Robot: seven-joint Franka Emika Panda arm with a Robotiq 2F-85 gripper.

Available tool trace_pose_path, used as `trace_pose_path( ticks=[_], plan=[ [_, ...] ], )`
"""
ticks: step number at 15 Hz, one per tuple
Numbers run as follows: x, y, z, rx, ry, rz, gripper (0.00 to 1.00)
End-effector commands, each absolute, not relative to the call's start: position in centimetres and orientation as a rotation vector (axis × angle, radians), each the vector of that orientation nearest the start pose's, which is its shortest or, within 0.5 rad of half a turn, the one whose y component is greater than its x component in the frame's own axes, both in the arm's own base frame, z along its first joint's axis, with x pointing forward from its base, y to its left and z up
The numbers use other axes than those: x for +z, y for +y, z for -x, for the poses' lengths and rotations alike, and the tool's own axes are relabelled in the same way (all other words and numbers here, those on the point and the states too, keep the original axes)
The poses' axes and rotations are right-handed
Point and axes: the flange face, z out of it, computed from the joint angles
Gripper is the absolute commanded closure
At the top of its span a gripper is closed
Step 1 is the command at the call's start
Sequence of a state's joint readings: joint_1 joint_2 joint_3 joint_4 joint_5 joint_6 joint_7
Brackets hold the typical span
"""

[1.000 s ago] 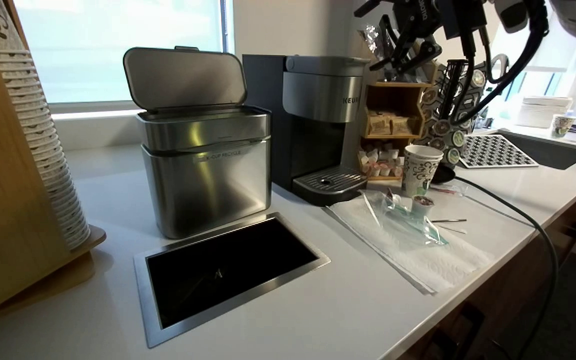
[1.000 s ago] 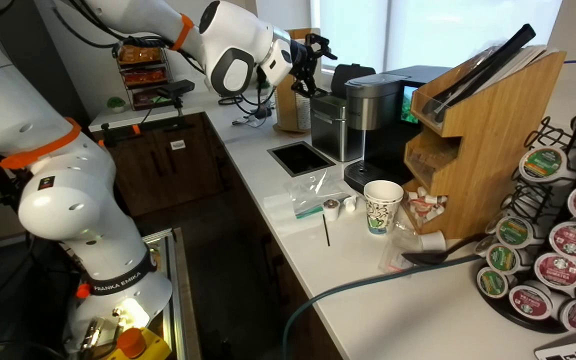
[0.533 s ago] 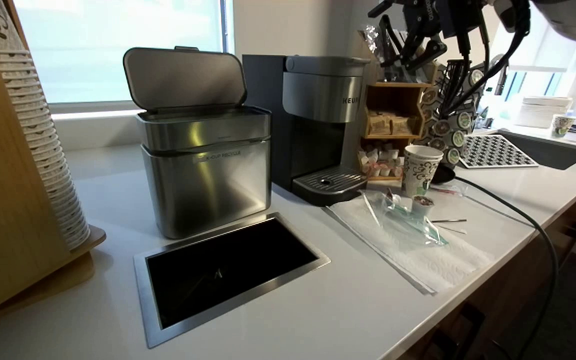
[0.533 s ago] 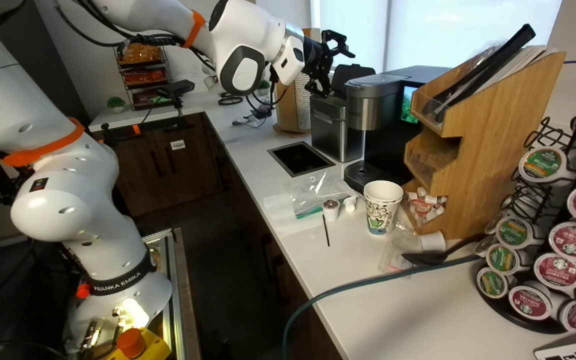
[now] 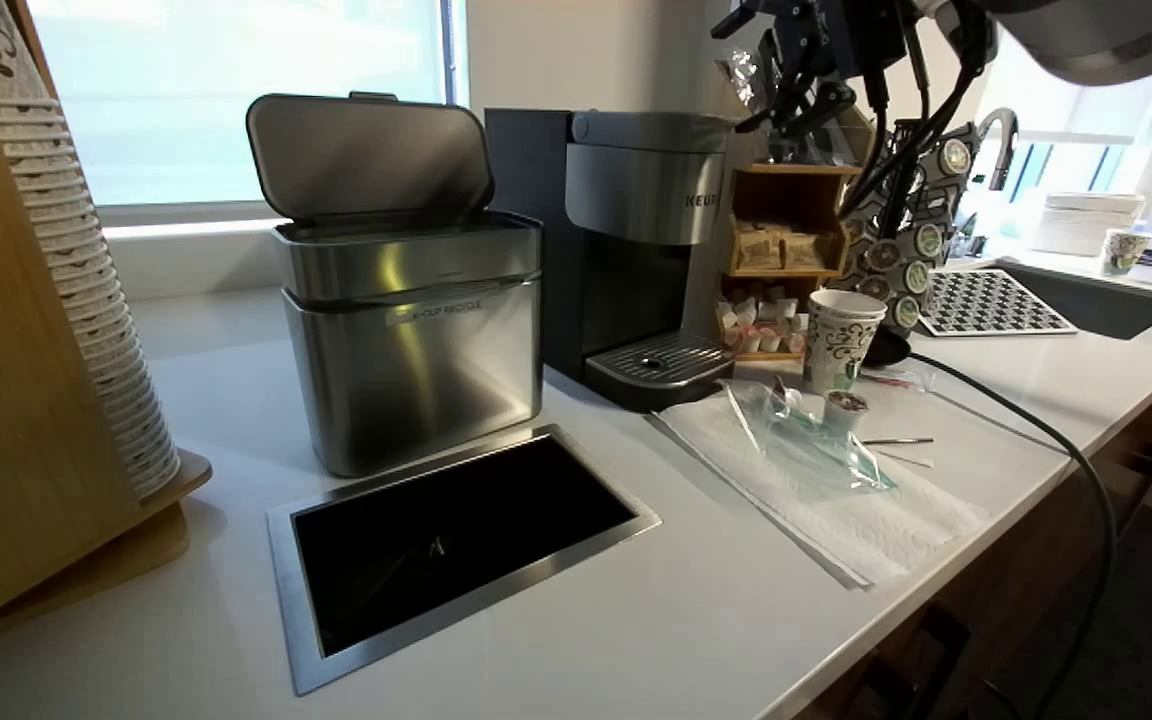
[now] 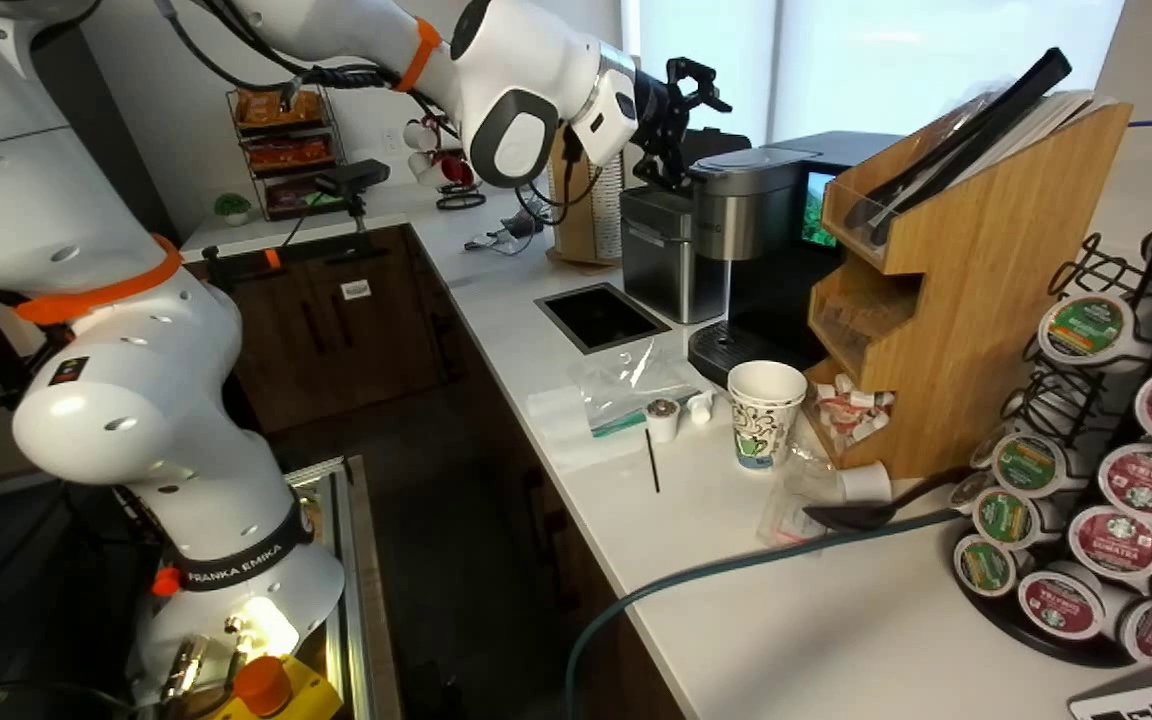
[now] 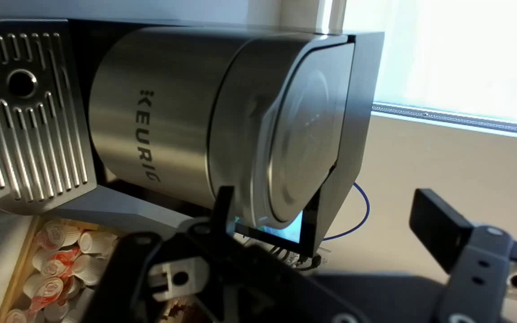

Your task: Open the coffee maker, put one white container inside and then close the lid of the silver bin

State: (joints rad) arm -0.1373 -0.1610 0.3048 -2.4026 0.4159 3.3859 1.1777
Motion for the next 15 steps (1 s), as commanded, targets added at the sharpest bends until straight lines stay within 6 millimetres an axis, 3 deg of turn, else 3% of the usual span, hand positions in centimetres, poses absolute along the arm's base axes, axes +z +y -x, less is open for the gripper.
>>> trace_pose_path(
  ticks=[1,9,15],
  plan=[
    [51.2,5.0,-52.4,-0.992,1.434,1.633,0.0],
    [51.2,5.6,-53.3,-1.013,1.396,1.643,0.0],
    [54.4,7.2,-52.1,-1.121,1.26,1.667,0.0]
  ],
)
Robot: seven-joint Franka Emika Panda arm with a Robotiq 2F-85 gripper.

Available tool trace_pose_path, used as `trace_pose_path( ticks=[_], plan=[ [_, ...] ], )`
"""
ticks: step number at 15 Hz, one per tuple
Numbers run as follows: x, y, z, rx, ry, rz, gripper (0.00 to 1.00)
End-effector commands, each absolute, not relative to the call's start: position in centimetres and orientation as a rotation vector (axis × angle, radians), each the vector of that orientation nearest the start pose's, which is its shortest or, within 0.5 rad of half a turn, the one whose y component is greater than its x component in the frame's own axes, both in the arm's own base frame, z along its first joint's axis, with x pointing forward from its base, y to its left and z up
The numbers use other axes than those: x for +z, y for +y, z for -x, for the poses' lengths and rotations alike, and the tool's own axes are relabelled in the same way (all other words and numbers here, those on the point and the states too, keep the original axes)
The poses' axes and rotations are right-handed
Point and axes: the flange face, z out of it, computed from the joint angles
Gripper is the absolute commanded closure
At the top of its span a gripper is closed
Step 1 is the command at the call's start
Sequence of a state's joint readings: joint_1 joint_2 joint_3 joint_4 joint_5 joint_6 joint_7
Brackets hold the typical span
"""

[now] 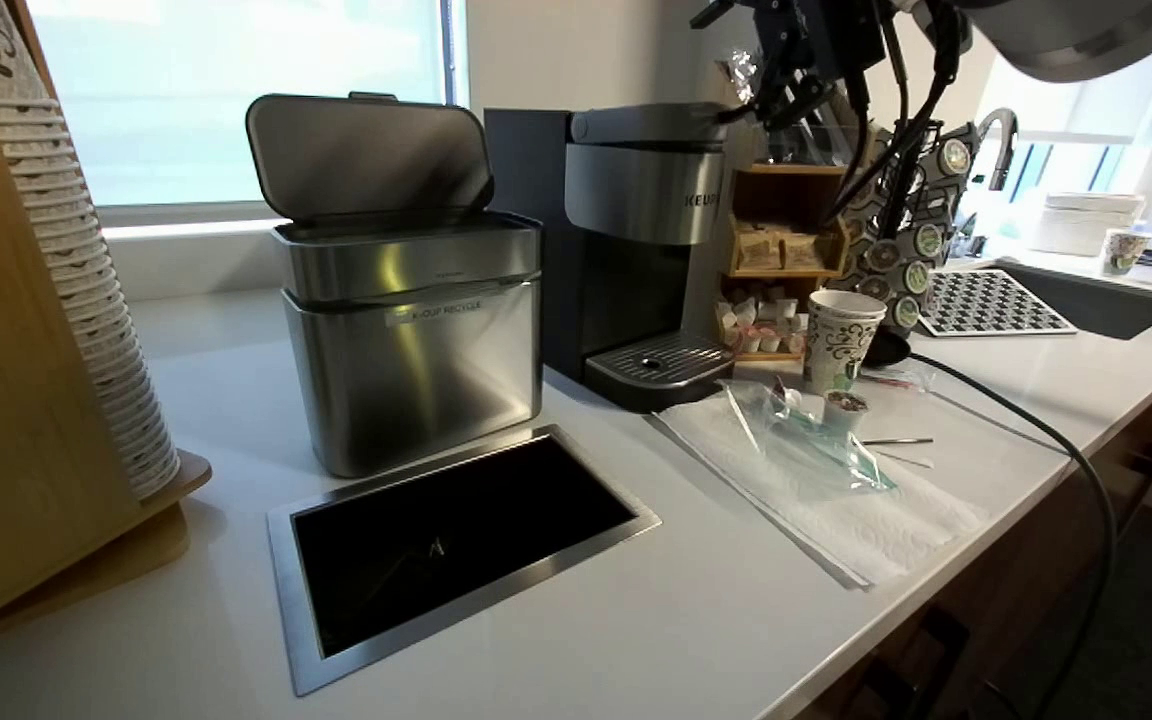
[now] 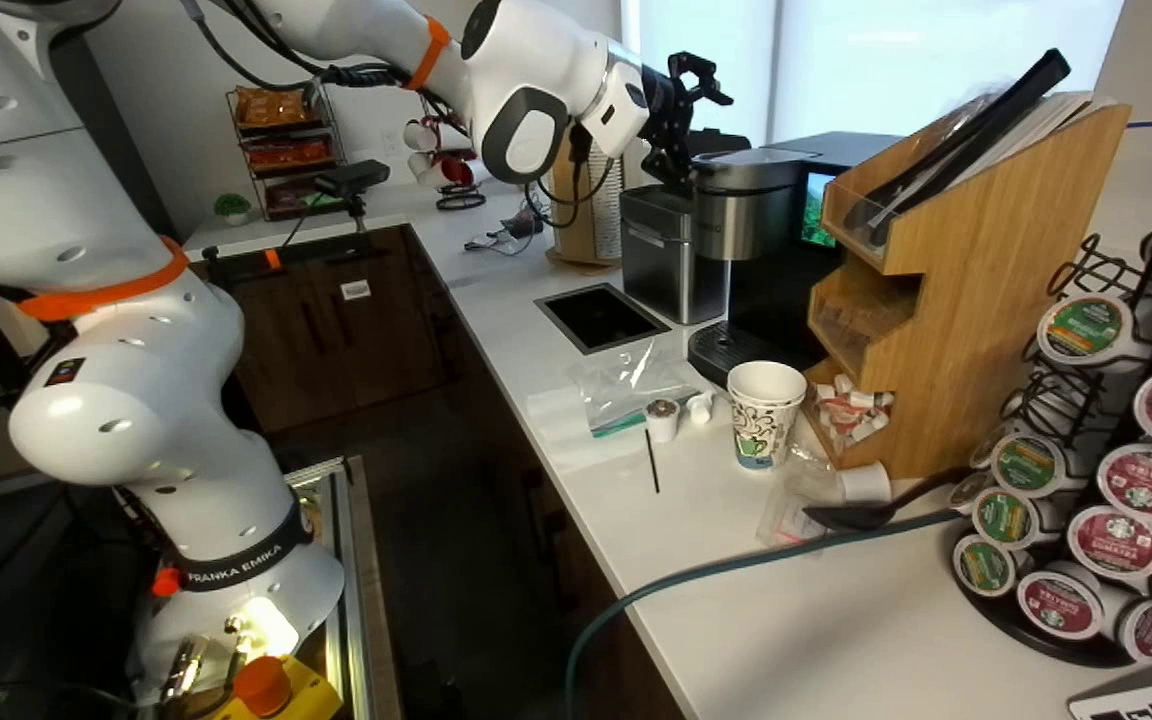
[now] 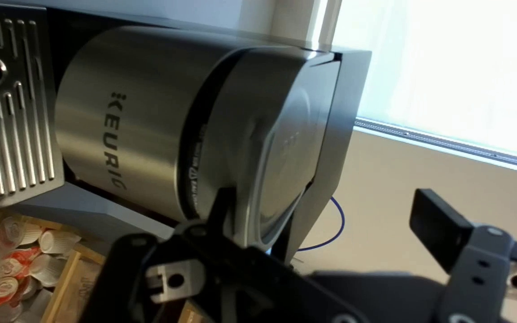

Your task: Open the coffee maker, put one white container inside and then close the lid of the silver bin

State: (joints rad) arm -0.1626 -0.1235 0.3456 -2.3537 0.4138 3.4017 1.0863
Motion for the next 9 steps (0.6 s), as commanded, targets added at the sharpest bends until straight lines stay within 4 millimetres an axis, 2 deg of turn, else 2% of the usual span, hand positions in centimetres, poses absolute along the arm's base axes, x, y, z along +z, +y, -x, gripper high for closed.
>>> trace_pose_path(
  ticks=[1,6,7,8,9],
  plan=[
    [55.3,7.4,-51.9,-1.15,1.233,1.659,0.0],
    [62.5,8.1,-51.0,-1.365,1.071,1.532,0.0],
    [63.0,8.0,-50.3,-1.381,1.086,1.528,0.0],
    [61.6,6.2,-49.6,-1.374,1.161,1.611,0.0],
    [60.7,5.4,-49.4,-1.397,1.185,1.639,0.0]
  ],
)
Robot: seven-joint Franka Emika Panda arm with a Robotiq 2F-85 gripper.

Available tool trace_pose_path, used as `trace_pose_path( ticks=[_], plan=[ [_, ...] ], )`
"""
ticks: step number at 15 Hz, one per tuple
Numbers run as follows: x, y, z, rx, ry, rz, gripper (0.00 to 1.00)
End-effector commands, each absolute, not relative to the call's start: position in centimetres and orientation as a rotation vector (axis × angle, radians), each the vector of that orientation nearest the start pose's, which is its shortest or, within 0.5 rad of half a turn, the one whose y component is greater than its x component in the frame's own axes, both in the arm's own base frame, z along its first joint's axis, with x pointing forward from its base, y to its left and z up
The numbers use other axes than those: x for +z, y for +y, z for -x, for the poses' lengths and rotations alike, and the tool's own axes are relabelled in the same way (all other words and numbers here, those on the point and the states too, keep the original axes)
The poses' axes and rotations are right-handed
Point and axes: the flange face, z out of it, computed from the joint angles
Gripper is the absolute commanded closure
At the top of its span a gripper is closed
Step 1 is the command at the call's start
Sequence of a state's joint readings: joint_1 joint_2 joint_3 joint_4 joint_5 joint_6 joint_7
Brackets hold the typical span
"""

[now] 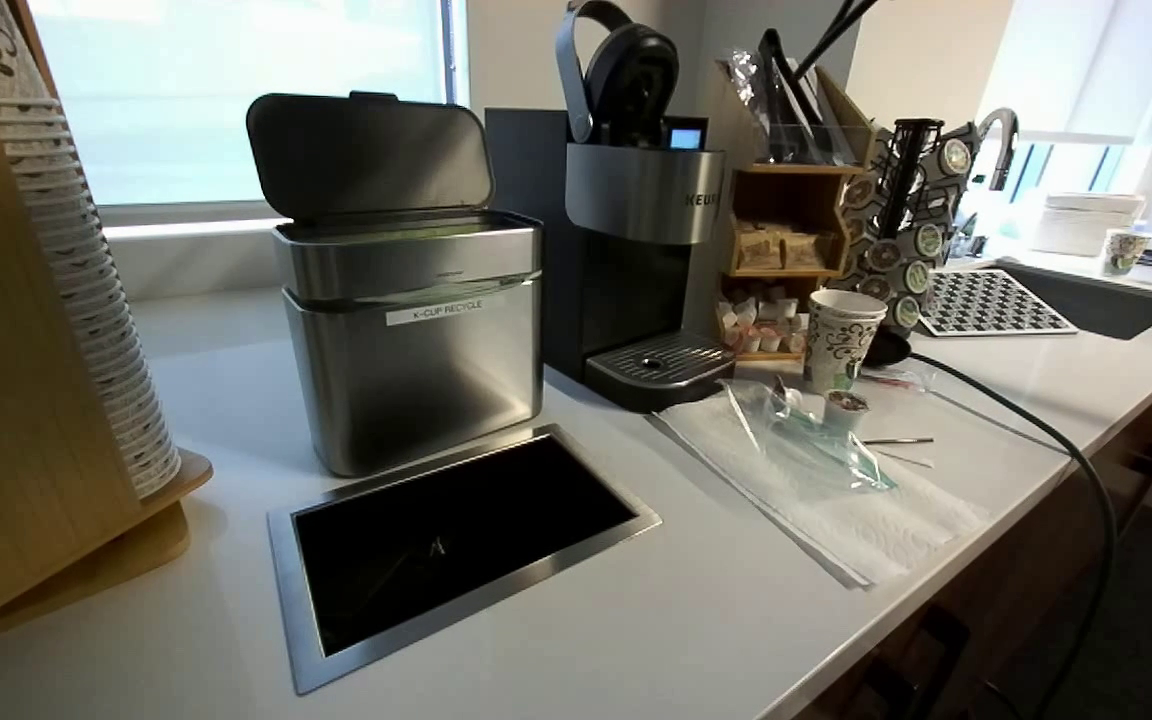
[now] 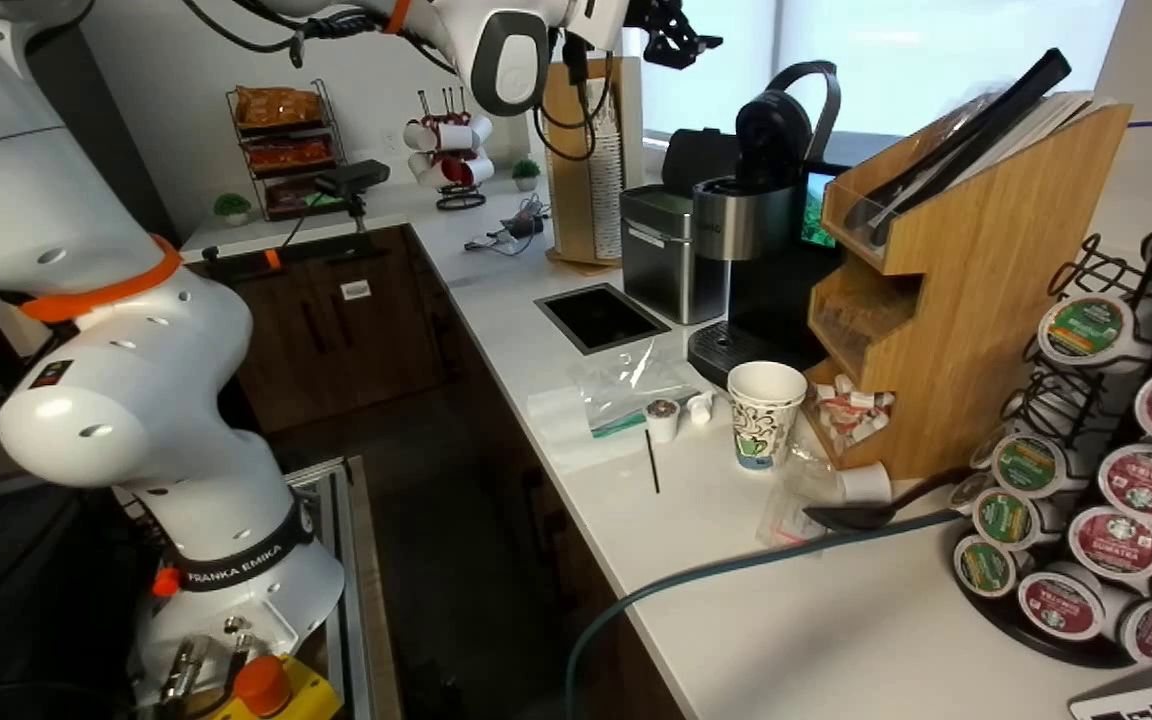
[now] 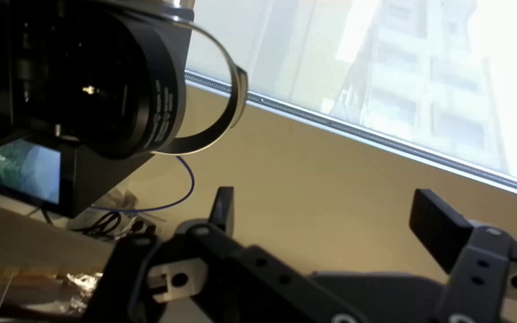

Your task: Open the coffee maker, put one white container inside and then close the lid of the silver bin

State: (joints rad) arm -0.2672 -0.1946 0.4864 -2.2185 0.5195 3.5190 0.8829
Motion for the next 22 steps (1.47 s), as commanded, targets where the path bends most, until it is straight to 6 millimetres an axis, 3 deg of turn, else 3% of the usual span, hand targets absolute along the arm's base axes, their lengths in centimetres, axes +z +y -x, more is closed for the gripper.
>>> trace_pose_path(
  ticks=[1,3,6,10,13,16,17,20,22],
  plan=[
    [59.7,4.7,-49.2,-1.417,1.209,1.675,0.0],
    [58.0,3.6,-48.4,-1.489,1.23,1.753,0.0],
    [55.8,3.6,-46.7,-1.609,1.23,1.889,0.0],
    [54.0,5.8,-45.1,-1.746,1.149,2.069,0.0],
    [54.5,7.1,-45.1,-1.79,1.075,2.227,0.0],
    [57.4,8.8,-44.5,-1.679,0.942,2.425,0.0],
    [56.0,7.8,-45.4,-1.703,1.0,2.323,0.0],
    [57.5,8.9,-44.7,-1.694,0.948,2.385,0.0],
    [54.5,7.8,-45.5,-1.503,0.991,2.553,0.0]
  ],
)
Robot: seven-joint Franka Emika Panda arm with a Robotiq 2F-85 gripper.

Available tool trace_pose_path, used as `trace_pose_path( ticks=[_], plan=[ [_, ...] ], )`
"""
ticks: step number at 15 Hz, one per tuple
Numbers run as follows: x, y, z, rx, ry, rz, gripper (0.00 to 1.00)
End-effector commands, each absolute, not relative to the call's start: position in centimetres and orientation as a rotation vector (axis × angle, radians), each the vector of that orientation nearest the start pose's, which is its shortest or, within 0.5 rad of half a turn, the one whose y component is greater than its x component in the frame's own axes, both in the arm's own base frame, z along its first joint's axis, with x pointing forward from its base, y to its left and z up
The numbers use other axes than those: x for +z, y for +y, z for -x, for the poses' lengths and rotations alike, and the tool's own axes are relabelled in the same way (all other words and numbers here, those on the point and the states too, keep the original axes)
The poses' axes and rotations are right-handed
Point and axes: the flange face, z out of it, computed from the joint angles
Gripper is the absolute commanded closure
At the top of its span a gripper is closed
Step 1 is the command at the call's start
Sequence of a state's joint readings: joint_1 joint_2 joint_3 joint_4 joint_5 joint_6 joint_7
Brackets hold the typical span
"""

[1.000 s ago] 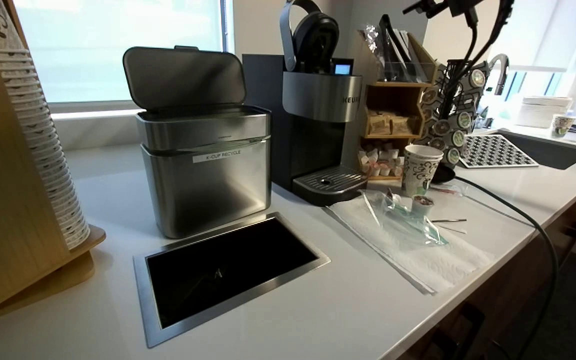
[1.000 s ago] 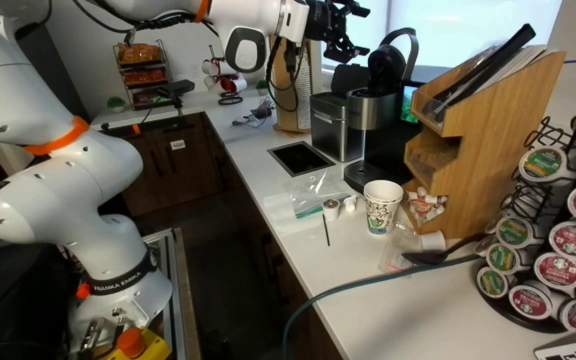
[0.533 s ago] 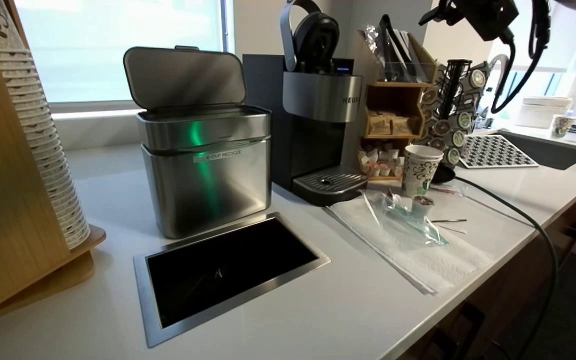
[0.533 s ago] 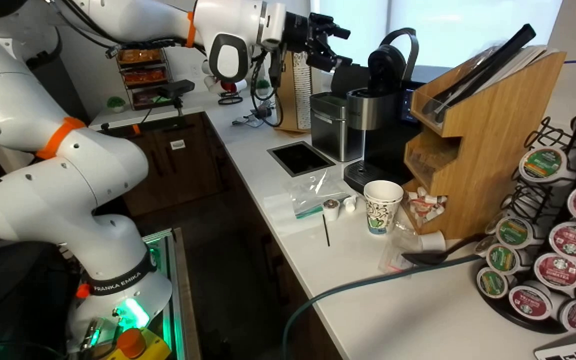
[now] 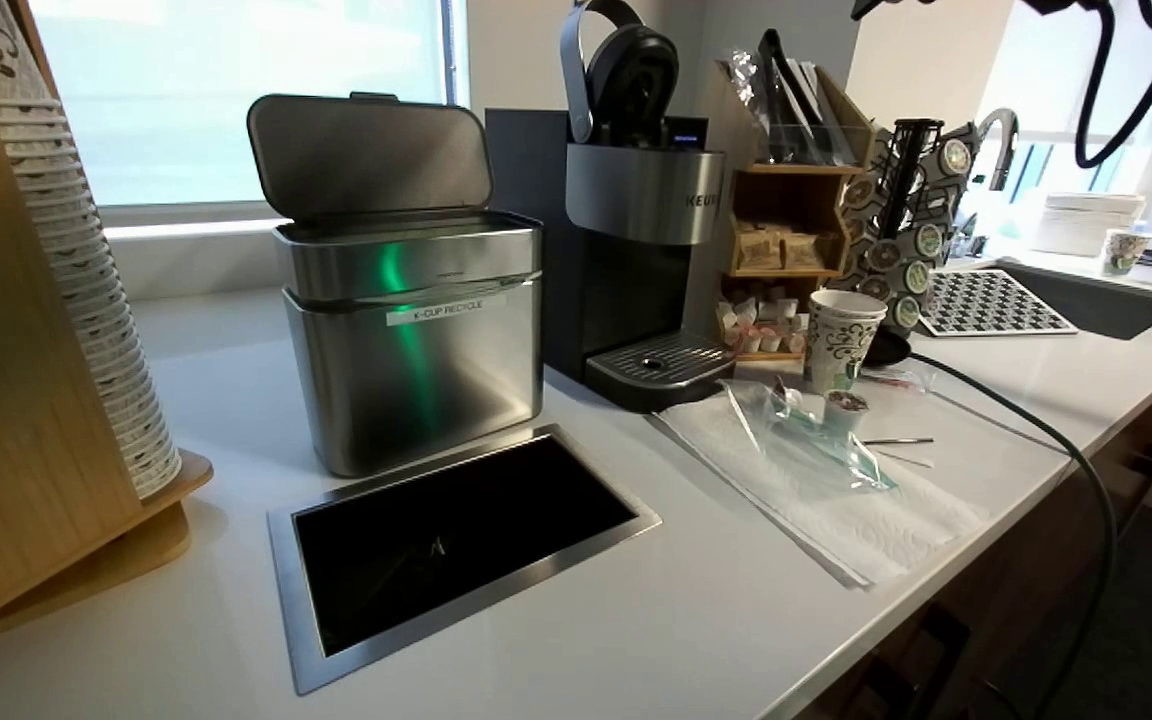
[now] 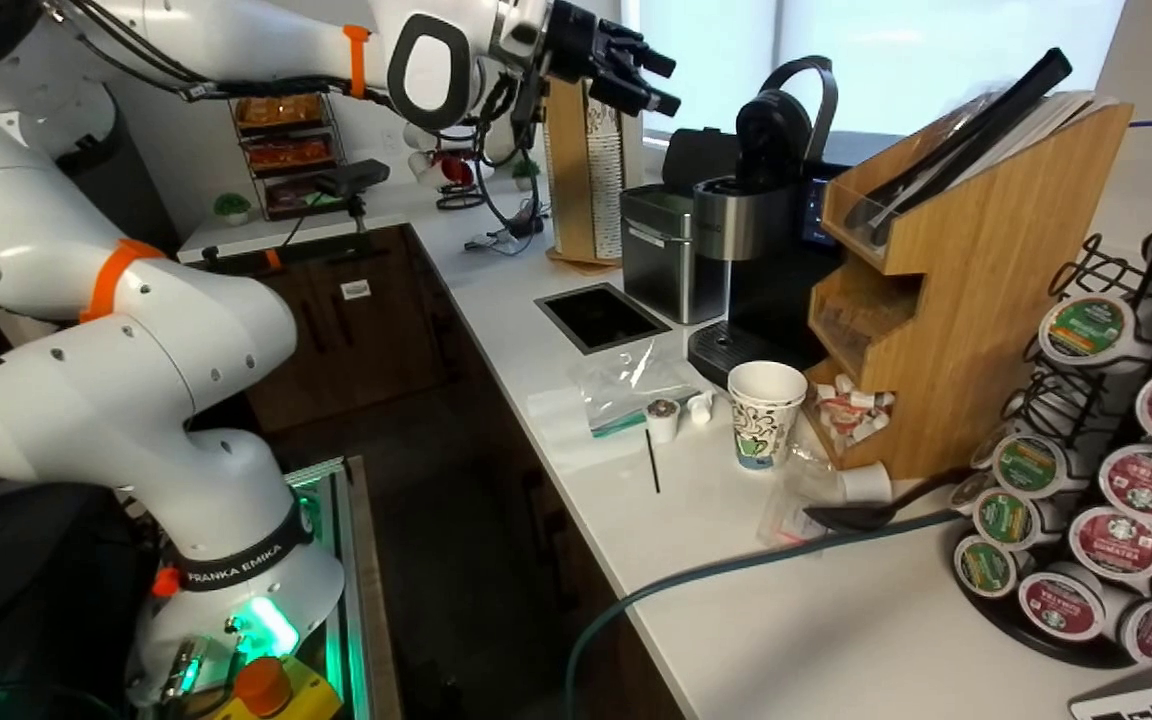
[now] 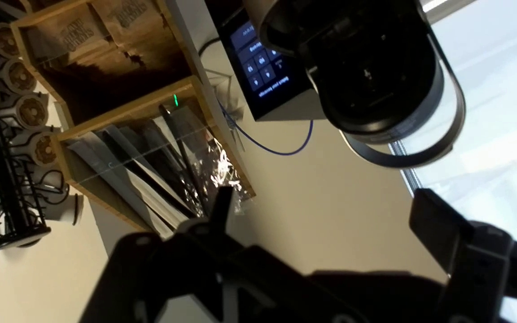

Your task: Open the coffee maker, put one white container inside and then close the lid of the silver bin

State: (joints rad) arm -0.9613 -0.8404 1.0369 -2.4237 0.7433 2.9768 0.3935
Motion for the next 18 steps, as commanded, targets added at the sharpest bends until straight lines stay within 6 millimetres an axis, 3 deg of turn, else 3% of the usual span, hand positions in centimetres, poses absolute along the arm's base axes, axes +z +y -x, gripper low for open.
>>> trace_pose_path(
  ticks=[1,7,10,11,12,15,18],
  plan=[
    [53.2,7.2,-45.3,-1.457,1.025,2.606,0.0],
    [48.4,3.0,-42.5,-1.057,1.151,2.981,0.0],
    [46.4,2.6,-42.6,-0.779,1.188,3.091,0.0],
    [46.4,2.9,-42.7,-0.766,1.201,3.093,0.0],
    [46.9,2.4,-42.3,-0.861,1.183,3.077,0.0],
    [46.3,2.7,-42.6,-0.811,1.179,3.088,0.0],
    [44.7,1.1,-44.1,-0.702,1.193,3.124,0.0]
  ],
)
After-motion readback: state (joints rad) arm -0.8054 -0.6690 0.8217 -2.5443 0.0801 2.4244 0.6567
